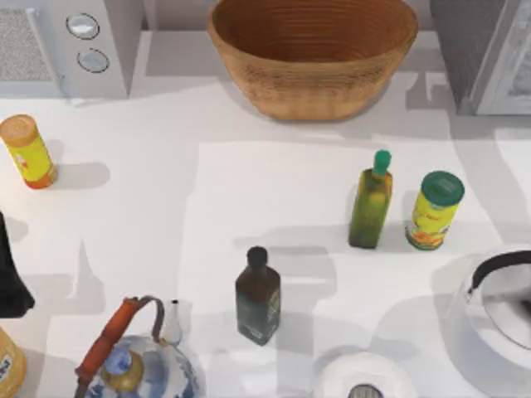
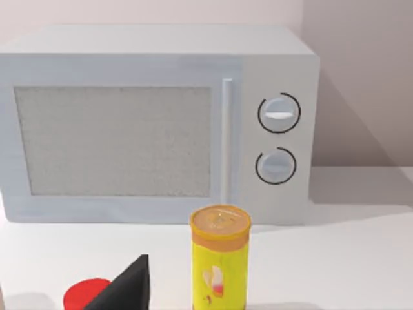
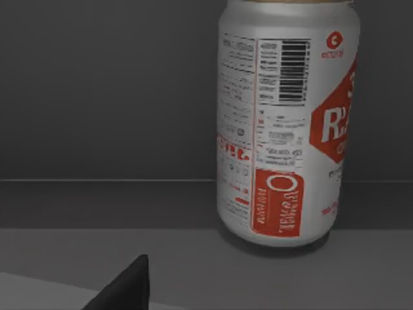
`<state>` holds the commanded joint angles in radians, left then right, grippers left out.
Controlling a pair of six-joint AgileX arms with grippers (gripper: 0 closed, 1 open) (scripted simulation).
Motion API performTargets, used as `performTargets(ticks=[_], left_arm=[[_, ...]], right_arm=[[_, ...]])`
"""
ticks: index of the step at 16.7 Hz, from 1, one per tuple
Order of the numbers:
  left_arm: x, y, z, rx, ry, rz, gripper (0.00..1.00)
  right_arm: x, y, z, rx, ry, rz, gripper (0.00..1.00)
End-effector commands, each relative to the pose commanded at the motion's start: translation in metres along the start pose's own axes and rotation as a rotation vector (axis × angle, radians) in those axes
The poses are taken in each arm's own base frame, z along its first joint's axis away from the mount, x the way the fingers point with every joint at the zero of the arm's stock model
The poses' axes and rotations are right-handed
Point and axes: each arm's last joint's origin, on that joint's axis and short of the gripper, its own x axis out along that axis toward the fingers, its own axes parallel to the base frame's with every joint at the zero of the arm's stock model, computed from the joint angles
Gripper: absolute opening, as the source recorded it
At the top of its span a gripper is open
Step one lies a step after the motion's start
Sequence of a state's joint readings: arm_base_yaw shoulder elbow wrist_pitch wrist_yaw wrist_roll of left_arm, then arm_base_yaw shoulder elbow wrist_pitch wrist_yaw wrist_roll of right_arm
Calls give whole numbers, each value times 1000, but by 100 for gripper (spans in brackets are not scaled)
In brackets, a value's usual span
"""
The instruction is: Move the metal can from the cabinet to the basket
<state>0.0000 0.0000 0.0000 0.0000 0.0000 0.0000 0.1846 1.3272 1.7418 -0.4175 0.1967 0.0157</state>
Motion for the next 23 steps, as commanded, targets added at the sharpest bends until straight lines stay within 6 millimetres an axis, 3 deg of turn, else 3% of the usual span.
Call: performTargets(ticks=[4,8,10,16,23], left_arm=[[0,0,0,0,0,0,100],[0,0,0,0,0,0,100],[0,0,0,0,0,0,100],[0,0,0,0,0,0,100],[0,0,0,0,0,0,100]], right_arm=[[11,-1,3,2,-10,-4,100],[63,-1,-3,-1,2,-7,100],[78,-2,-3,1,-7,-9,100],[83,-1,-3,0,-6,-7,100],[126,-2,-1,1,-9,-9,100]])
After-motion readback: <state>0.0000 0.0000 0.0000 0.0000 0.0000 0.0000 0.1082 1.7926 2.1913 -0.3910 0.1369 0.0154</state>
